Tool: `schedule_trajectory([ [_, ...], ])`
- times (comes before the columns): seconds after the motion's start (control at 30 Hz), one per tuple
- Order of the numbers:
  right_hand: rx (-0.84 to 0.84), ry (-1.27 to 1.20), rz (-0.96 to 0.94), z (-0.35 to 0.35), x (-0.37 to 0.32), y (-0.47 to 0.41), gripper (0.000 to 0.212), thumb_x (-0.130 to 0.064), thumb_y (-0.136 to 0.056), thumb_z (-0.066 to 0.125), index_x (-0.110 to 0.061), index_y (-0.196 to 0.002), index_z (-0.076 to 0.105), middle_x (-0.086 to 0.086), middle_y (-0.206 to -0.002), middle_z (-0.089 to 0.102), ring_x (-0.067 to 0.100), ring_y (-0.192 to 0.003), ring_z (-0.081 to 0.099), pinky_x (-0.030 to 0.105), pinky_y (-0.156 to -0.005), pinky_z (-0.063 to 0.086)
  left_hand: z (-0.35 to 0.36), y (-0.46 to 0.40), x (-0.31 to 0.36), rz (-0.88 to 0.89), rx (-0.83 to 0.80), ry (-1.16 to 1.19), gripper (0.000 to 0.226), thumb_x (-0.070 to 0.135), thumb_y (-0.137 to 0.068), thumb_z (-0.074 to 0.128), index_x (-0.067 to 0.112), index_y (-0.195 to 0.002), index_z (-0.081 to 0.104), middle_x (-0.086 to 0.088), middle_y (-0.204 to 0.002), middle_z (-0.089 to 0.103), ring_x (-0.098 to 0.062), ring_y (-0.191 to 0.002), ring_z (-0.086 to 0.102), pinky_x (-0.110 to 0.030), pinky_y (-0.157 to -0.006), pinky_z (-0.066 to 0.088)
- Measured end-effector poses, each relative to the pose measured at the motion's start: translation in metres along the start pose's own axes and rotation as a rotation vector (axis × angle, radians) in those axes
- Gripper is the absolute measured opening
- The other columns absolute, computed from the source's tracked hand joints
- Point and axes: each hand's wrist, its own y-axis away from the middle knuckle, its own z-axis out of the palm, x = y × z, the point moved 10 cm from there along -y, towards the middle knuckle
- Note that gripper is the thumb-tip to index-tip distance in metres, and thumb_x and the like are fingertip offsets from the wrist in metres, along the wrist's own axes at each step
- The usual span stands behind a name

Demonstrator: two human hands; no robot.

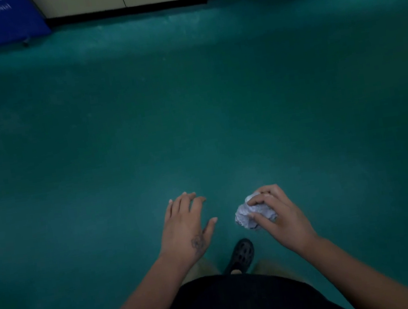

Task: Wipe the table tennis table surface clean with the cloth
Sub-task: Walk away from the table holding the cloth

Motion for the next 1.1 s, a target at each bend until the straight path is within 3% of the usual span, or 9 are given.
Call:
schedule_trajectory([
  [0.17, -0.008, -0.004, 0.001, -0.026, 0.013, -0.079, 0.02, -0.025, -0.094, 0.081, -0.03, -0.112, 0.073, -0.023, -0.127, 0.051, -0.003, -0.117, 0.058, 0.009, -0.085, 0.047, -0.018, -0.078, 0.007, -0.029, 0.009, 0.033, 0.062, 0.062, -0.098, 0.035, 0.023, -0.141, 0.058, -0.001, -0.144, 0.055, -0.026, -0.146, 0.045, -0.048, -0.128, 0.027],
  [0.57, 0.022, -0.002, 0.049, -0.033, 0.032, -0.294, 0.021, -0.022, -0.096, 0.08, -0.032, -0.112, 0.071, -0.018, -0.126, 0.053, 0.002, -0.119, 0.06, 0.011, -0.089, 0.047, -0.059, -0.304, -0.044, 0.04, -0.075, 0.03, 0.072, 0.069, -0.095, 0.025, 0.026, -0.147, 0.05, 0.0, -0.152, 0.048, -0.024, -0.151, 0.036, -0.046, -0.131, 0.018],
  [0.87, 0.093, -0.045, 0.056, -0.04, 0.021, -0.447, 0.028, -0.013, -0.092, 0.084, -0.03, -0.111, 0.073, -0.018, -0.125, 0.054, 0.002, -0.122, 0.06, 0.008, -0.098, 0.041, -0.112, -0.449, -0.089, 0.069, -0.075, 0.028, 0.066, 0.065, -0.096, 0.033, 0.024, -0.142, 0.056, -0.002, -0.147, 0.054, -0.028, -0.147, 0.044, -0.05, -0.129, 0.026],
  [1.1, 0.102, -0.069, 0.041, -0.063, 0.038, -0.559, 0.023, -0.015, -0.093, 0.083, -0.028, -0.11, 0.073, -0.018, -0.124, 0.054, 0.005, -0.122, 0.061, 0.01, -0.098, 0.043, -0.14, -0.561, -0.096, 0.054, -0.044, 0.032, 0.068, 0.067, -0.096, 0.031, 0.026, -0.145, 0.054, 0.0, -0.149, 0.051, -0.025, -0.15, 0.04, -0.049, -0.13, 0.023],
])
